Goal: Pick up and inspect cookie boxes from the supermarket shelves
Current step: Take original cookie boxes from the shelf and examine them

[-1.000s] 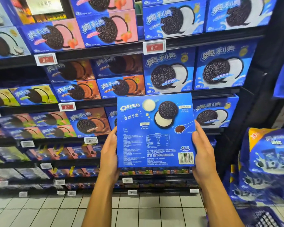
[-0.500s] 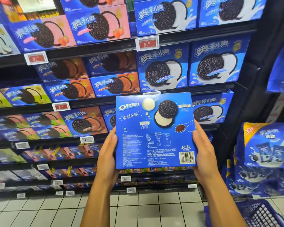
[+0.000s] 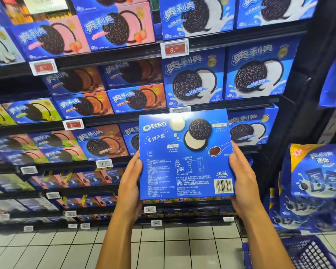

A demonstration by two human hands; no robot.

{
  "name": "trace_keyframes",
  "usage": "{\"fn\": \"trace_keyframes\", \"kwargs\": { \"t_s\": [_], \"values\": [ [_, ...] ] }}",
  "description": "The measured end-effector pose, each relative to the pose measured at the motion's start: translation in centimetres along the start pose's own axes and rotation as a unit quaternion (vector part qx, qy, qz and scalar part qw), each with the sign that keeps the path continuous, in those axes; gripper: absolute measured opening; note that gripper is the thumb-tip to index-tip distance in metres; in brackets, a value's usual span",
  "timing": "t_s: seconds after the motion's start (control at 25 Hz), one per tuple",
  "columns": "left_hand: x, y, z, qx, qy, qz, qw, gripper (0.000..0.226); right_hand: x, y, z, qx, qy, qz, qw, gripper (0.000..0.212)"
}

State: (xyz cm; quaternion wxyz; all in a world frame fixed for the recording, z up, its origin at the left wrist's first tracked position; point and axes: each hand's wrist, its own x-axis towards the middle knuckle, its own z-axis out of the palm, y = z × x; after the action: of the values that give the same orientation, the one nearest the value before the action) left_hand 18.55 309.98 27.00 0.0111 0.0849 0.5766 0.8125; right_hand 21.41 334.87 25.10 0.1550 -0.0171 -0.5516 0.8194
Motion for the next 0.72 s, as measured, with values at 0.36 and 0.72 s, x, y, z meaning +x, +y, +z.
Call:
{"fn": "trace_keyframes", "kwargs": {
  "t_s": [0.36, 0.72],
  "values": [
    [-0.1, 2.1, 0.2, 0.072, 0.012, -0.002, 0.997, 0.035, 0.1, -1.0, -0.7, 0.061, 0.038, 0.142, 0.987, 0.027],
    [0.0, 1.9, 0.1, 0.098, 0.062, -0.092, 0.989, 0.031, 0.4, -1.9, -0.7, 0.051, 0.046, 0.151, 0.986, 0.03]
  ]
}}
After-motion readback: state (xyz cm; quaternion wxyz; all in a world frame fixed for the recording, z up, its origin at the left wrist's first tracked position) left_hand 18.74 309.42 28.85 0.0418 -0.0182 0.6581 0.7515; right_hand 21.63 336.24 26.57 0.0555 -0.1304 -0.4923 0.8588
